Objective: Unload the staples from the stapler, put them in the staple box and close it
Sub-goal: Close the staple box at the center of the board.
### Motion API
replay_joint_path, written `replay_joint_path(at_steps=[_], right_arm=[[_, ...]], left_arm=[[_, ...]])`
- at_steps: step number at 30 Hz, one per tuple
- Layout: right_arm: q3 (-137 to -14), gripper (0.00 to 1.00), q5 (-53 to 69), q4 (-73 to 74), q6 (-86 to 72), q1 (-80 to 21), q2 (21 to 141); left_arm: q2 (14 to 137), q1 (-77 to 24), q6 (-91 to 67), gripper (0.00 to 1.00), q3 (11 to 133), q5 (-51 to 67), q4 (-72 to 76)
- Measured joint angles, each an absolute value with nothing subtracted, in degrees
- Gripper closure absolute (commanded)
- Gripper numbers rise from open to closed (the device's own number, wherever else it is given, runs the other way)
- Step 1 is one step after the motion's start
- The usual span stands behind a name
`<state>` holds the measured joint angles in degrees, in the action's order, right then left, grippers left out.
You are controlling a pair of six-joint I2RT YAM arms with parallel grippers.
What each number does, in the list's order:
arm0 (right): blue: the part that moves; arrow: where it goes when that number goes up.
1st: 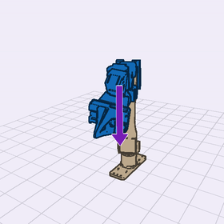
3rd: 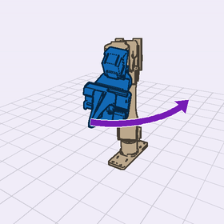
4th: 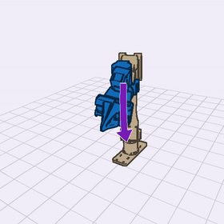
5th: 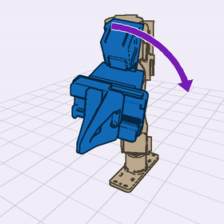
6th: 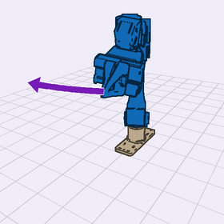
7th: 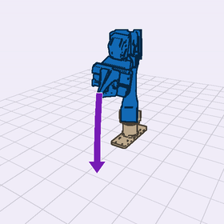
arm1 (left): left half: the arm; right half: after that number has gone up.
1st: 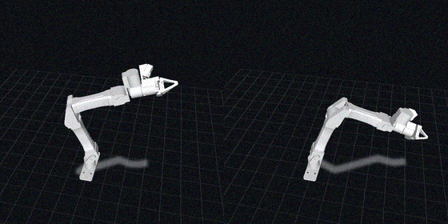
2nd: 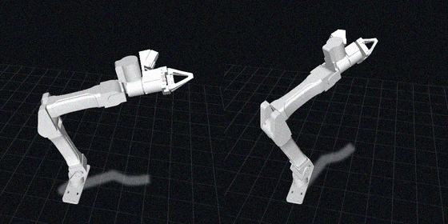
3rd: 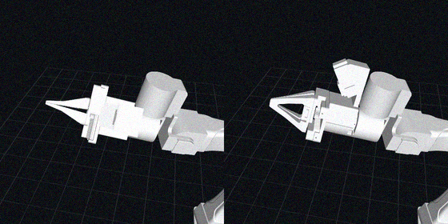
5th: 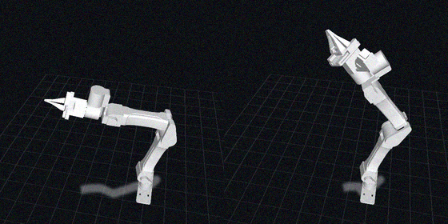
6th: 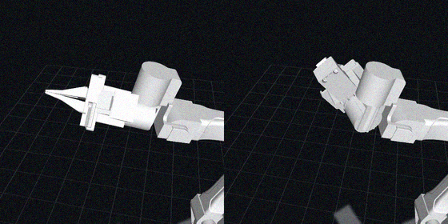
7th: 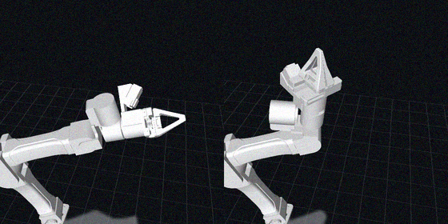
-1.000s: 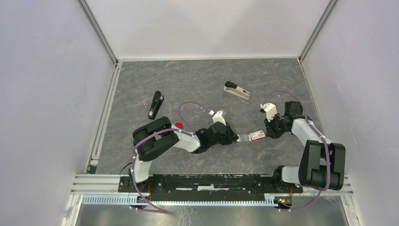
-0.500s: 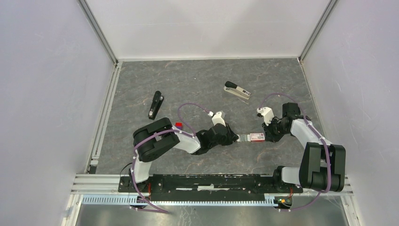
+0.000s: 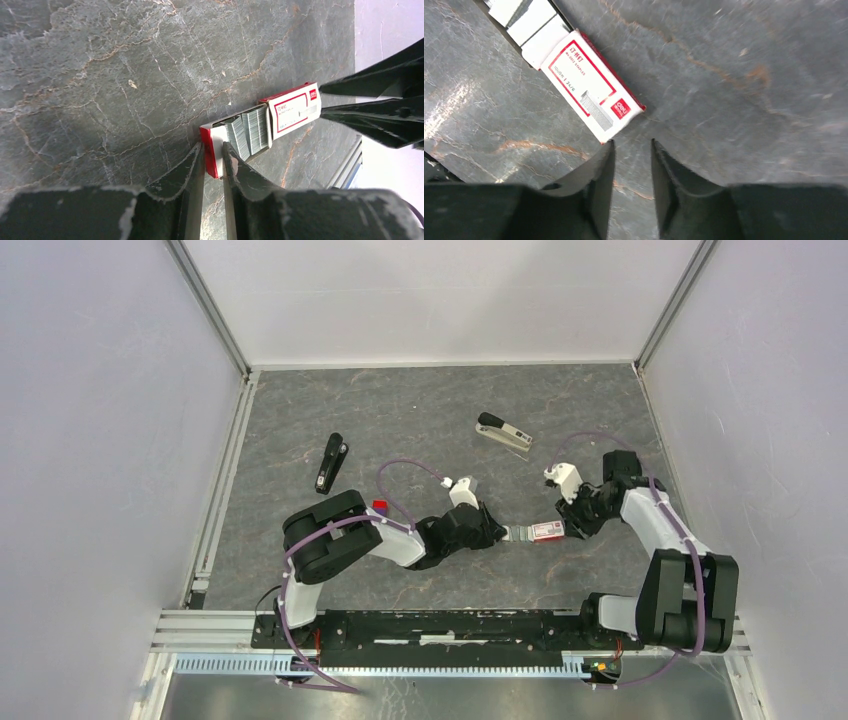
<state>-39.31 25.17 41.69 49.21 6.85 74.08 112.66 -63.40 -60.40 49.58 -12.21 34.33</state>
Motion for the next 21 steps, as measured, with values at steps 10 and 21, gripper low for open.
replay_joint_path(at_steps=[10, 21], right_arm=[[-49.3, 0.11, 30.9, 50.2, 67.1, 6.8, 77.0], [-46.7, 0.02, 39.7, 58.5, 100.0, 6.6, 82.3]], left_arm=[[112.7, -63.4, -60.4, 0.72, 49.2, -12.2, 35.0], [112.6, -63.4, -60.4, 0.71, 48.3, -12.0, 36.5]])
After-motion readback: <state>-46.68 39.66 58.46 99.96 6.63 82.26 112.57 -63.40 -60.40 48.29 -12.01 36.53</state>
